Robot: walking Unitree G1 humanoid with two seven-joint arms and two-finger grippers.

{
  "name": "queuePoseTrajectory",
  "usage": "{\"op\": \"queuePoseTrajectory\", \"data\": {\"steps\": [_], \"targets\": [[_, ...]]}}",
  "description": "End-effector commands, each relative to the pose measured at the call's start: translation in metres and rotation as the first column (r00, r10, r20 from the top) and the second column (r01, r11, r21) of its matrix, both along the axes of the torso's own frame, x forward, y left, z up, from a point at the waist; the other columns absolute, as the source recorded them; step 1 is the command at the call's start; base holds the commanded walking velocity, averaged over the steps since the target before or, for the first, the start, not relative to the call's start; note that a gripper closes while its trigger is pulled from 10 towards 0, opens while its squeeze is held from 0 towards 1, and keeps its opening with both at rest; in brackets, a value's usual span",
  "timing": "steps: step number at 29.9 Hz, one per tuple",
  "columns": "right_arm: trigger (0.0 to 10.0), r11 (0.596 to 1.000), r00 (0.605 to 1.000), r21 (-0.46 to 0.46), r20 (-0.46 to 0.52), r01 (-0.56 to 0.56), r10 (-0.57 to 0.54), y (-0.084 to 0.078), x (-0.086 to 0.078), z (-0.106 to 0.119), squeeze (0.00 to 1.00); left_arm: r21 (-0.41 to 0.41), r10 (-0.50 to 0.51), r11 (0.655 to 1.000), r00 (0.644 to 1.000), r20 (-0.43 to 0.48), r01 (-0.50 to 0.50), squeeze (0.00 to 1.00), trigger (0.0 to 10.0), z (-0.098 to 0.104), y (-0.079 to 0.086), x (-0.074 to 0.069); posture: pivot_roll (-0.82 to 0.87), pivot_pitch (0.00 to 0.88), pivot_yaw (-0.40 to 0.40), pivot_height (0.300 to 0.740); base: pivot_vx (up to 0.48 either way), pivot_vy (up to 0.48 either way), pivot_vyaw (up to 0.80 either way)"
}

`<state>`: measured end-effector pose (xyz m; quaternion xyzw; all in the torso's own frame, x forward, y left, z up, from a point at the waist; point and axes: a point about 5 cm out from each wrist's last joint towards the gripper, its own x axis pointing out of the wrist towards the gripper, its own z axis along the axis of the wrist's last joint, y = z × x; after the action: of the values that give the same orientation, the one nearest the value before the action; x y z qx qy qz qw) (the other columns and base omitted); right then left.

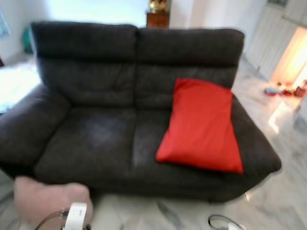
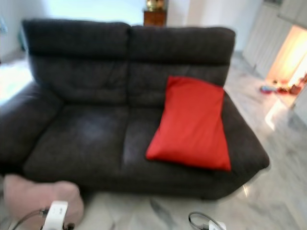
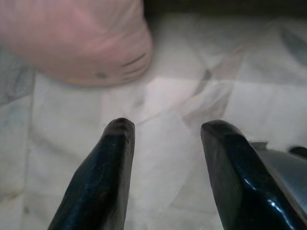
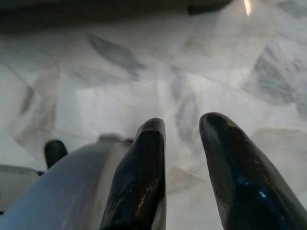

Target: Move the pillow to the sofa from floor

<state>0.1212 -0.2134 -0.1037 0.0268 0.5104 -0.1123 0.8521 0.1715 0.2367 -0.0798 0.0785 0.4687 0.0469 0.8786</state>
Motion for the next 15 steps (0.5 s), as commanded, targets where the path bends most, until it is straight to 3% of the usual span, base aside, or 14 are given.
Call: {"op": "queuePoseTrajectory", "data": {"steps": [1, 6, 15], "targets": [[10.0, 1.0, 1.0, -0.001, -0.002, 0.024, -0.024, -0.004, -0.004, 0.0, 0.0, -0.006, -0.006, 1.0, 1.0, -0.023, 0.006, 0.0, 10.0, -0.004, -0.003, -0.008, -0.01, 0.0, -0.01, 0.74, 0.0, 0.364, 0.0], [10.0, 1.0, 1.0, 0.002, -0.004, 0.004, -0.004, -0.002, -0.003, 0.0, 0.0, -0.003, 0.002, 1.0, 0.999, -0.043, -0.002, 0.0, 10.0, -0.008, 0.005, -0.023, -0.01, 0.0, -0.007, 0.74, 0.0, 0.364, 0.0], [10.0, 1.0, 1.0, 0.009, -0.011, 0.005, -0.005, -0.002, -0.004, -0.001, 0.0, 0.006, 0.009, 1.0, 0.998, -0.056, -0.009, 0.0, 10.0, -0.008, 0.014, -0.033, -0.01, 0.0, -0.006, 0.74, 0.0, 0.366, 0.09]]}}
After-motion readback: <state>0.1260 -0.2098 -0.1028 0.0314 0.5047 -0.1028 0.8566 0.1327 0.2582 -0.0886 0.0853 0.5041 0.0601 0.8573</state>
